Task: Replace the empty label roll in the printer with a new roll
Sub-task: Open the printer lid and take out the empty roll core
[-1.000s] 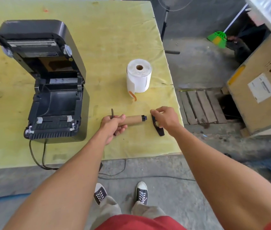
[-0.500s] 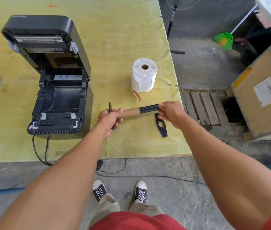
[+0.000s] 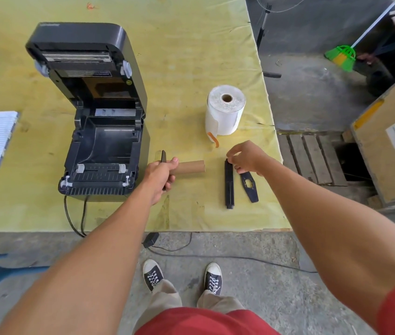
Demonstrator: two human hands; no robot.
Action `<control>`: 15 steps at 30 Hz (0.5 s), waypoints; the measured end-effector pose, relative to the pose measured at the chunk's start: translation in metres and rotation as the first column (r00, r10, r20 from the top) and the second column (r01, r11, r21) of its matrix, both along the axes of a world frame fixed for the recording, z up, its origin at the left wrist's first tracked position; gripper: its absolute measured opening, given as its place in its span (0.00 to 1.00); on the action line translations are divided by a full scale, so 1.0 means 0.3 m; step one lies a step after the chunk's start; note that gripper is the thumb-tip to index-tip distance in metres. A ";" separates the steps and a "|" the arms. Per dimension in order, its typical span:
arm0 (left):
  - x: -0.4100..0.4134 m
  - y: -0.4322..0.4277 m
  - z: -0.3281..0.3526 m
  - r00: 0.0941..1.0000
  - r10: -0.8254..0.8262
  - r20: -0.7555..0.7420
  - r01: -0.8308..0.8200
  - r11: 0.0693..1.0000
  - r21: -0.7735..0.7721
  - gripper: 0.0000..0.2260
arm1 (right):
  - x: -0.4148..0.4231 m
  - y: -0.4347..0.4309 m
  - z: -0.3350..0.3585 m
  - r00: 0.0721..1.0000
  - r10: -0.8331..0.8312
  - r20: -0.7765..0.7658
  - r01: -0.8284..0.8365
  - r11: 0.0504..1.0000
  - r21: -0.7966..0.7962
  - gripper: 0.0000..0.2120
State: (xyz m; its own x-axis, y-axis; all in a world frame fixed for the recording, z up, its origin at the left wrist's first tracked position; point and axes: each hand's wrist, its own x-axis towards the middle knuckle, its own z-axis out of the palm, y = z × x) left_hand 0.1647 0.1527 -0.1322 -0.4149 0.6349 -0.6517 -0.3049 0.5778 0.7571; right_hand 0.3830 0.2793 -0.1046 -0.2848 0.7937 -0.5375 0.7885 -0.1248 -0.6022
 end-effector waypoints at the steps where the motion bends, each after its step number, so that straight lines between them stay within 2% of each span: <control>1: -0.004 -0.004 -0.003 1.000 0.004 0.003 -0.004 1.000 -0.001 0.09 | 0.000 -0.002 -0.010 1.000 -0.005 0.023 0.004 1.000 0.025 0.09; 3: -0.010 -0.010 -0.006 1.000 0.011 0.013 -0.011 1.000 -0.001 0.09 | 0.007 0.000 -0.016 0.999 -0.020 0.036 0.017 0.996 0.083 0.08; 5: -0.009 -0.010 -0.006 0.999 0.023 0.027 -0.023 1.000 0.002 0.10 | 0.013 0.004 -0.004 0.997 -0.062 -0.035 0.065 0.993 0.094 0.07; 6: -0.005 -0.008 -0.003 0.999 0.031 0.036 -0.031 0.999 0.005 0.10 | 0.014 0.005 0.006 0.989 -0.096 -0.111 0.102 0.993 0.052 0.07; 8: 0.007 0.000 0.005 0.997 0.041 0.059 -0.042 0.999 0.017 0.10 | 0.007 -0.001 0.035 0.952 -0.160 -0.259 0.130 0.983 -0.130 0.11; 11: 0.044 0.020 0.022 0.997 0.010 0.079 -0.014 0.999 0.046 0.11 | -0.029 -0.033 0.065 0.943 -0.135 -0.304 0.009 0.924 -0.382 0.20; 15: 0.093 0.042 0.045 0.997 -0.019 0.077 0.012 0.996 0.087 0.09 | -0.071 -0.070 0.062 0.929 -0.042 -0.368 -0.111 0.916 -0.385 0.17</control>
State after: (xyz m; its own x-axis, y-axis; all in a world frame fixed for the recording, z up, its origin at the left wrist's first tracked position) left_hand 0.1925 0.1652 -0.1186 -0.3545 0.6964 -0.6240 -0.3564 0.5163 0.7787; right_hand 0.3618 0.2583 -0.0860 -0.5424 0.5252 -0.6557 0.5340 -0.3871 -0.7517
